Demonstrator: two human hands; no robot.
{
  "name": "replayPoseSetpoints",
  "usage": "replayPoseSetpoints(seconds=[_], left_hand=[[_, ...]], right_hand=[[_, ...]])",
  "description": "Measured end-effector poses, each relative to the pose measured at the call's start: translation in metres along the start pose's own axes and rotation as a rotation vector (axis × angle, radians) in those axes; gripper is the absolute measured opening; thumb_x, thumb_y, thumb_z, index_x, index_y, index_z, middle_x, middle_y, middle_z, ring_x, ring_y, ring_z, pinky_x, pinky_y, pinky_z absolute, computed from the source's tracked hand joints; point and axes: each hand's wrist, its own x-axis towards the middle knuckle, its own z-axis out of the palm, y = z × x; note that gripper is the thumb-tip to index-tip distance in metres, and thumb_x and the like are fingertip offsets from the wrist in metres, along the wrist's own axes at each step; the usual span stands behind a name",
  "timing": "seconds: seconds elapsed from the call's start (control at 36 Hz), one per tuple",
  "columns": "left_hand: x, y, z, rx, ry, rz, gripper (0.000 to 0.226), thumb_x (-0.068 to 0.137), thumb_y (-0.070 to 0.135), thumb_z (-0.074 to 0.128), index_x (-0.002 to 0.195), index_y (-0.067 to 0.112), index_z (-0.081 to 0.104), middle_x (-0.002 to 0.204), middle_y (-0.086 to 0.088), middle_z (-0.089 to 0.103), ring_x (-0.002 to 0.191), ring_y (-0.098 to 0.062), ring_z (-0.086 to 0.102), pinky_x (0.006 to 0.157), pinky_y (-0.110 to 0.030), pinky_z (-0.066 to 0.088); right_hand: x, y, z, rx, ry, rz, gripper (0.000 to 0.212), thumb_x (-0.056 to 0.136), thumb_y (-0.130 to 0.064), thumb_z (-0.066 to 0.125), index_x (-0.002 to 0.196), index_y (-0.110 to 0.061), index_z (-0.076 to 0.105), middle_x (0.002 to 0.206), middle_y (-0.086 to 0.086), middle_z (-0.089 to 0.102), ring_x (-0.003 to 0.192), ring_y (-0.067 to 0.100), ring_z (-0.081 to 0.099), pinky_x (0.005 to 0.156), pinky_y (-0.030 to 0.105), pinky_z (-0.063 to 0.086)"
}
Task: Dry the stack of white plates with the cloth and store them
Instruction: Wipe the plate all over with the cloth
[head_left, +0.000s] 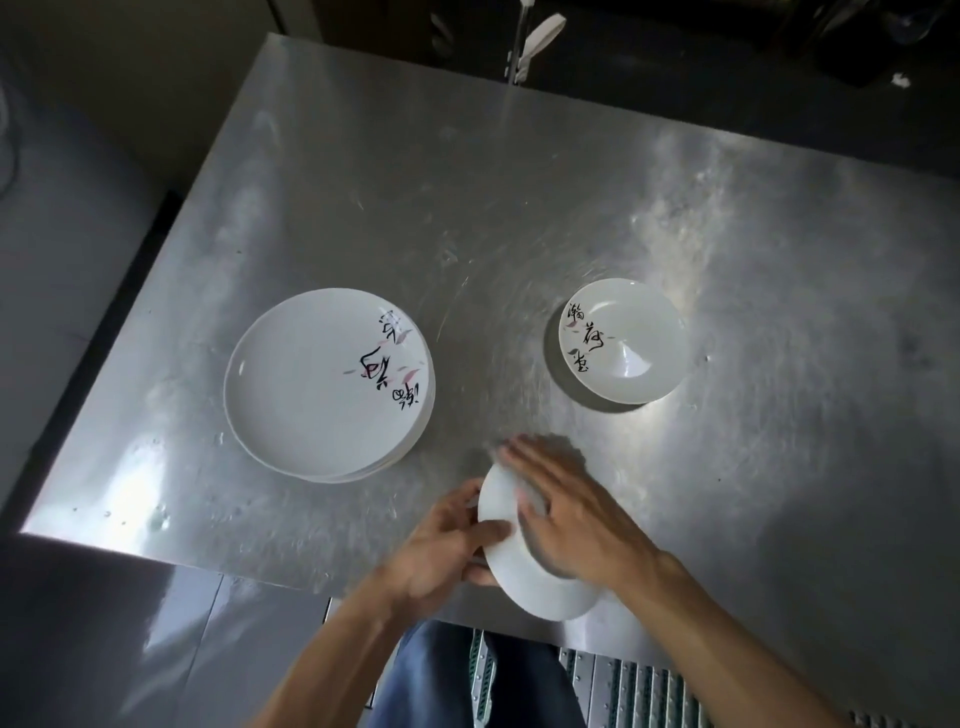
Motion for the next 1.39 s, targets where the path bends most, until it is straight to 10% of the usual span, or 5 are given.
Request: replayPoseSetpoints(seconds=[0.14,0.75,0.89,1.11,1.39], left_hand=[[-0.002,-0.017,-0.002,-0.181,0.132,0.036,0.046,0.078,0.012,0.070,0.121,0.021,0.059,0.112,-0.010,0.071,0.093,-0.032,0.072,0.078,-0.048,0.060],[0.005,-0.001,-0.002,-0.148,0.030,-0.034,0.043,0.093,-0.008,0.062,0.131,0.011,0.057,0.105,-0.011,0.073,0.086,-0.026,0.071,0.067,-0.038,0.061],[0.002,-0.006,-0.004,-0.124,0.027,0.010,0.052,0.082,0.004,0.070,0.131,0.015,0.057,0.114,-0.016,0.071,0.095,-0.030,0.072,0.069,-0.039,0.061],[0.004,-0.014,0.003,-0.311,0.153,0.104,0.053,0.077,0.004,0.072,0.127,0.008,0.055,0.120,-0.018,0.069,0.099,-0.033,0.071,0.077,-0.044,0.062],[0.000,-0.028,-0.001,-0.371,0.111,0.061,0.048,0.087,0.016,0.067,0.134,0.017,0.061,0.125,-0.019,0.070,0.108,-0.028,0.071,0.082,-0.036,0.060]], right_hand=[[0.001,0.006,-0.004,0.234,0.013,0.381,0.051,0.106,-0.032,0.043,0.156,-0.026,0.033,0.163,-0.015,0.024,0.139,-0.018,0.009,0.119,0.011,0.007],[0.005,-0.008,-0.001,-0.052,0.053,0.300,0.053,0.107,-0.039,0.036,0.157,-0.025,0.031,0.164,-0.007,0.026,0.151,0.007,0.018,0.123,0.029,0.018],[-0.009,-0.021,0.004,0.070,-0.104,-0.089,0.053,0.107,-0.039,0.039,0.154,-0.017,0.037,0.166,-0.002,0.022,0.154,0.008,0.011,0.126,0.033,0.012],[0.007,-0.001,-0.001,0.335,0.080,0.546,0.051,0.106,-0.040,0.038,0.156,-0.030,0.031,0.163,-0.013,0.024,0.150,-0.003,0.006,0.108,0.002,0.003],[-0.005,-0.040,0.008,0.220,-0.145,0.010,0.052,0.106,-0.043,0.034,0.154,-0.024,0.037,0.165,-0.011,0.020,0.151,-0.003,0.005,0.125,0.026,0.003]])
